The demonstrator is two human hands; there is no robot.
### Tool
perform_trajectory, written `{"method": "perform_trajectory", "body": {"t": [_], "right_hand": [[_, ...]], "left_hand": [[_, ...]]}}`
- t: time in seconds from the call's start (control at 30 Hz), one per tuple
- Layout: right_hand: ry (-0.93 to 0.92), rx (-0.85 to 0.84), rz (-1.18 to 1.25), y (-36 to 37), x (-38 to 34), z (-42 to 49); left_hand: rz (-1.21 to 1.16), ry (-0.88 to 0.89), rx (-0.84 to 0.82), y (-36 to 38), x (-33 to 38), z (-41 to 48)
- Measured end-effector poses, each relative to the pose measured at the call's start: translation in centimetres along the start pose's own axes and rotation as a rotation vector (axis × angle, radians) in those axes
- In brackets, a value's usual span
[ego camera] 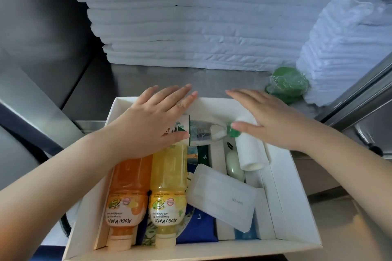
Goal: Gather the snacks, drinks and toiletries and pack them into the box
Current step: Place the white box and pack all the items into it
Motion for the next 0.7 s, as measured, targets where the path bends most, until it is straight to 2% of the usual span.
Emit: {"method": "perform_trajectory", "body": {"t": [0.03,0.1,0.17,0.27,0.37,0.47,0.53,0.7], "right_hand": [[0.046,0.0,0.133,-0.3,0.7,0.2],[0.196,0.107,0.291,-1.1,3.3,0.9],[0.37,0.2,0.179,-1.4,6.4,1.8],[0.599,0.049,-0.087,0.3,10.2,2.6],[0.705,-0.108,-0.108,2.4,12.0,3.0],[0.707,-0.223,-0.134,3.8,12.1,3.4],[0.604,-0.261,-0.219,4.1,11.4,4.1],[0.368,-0.111,-0.143,1.9,9.8,5.5]], "left_hand": [[-0.007,-0.002,-0.002,0.0,0.1,0.0],[-0.025,-0.007,-0.002,0.1,0.1,0.1],[-0.033,-0.01,0.006,0.0,0.0,0.1],[-0.039,-0.011,0.012,0.0,0.1,0.2],[-0.049,-0.011,0.01,-0.1,0.2,0.1],[-0.059,-0.012,0.016,-0.2,0.2,0.1],[-0.069,-0.016,0.021,-0.3,0.3,0.1],[-0.074,-0.02,0.035,-0.3,0.1,0.1]]}}
Point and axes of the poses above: each hand's wrist, its own z-axis towards the middle knuckle, its own y-axis out of the palm, x = y × z, the point moved 8 cm from there along z, towards the middle knuckle, and after that the axes turned 14 degrees about -z, right-handed, at the moved point
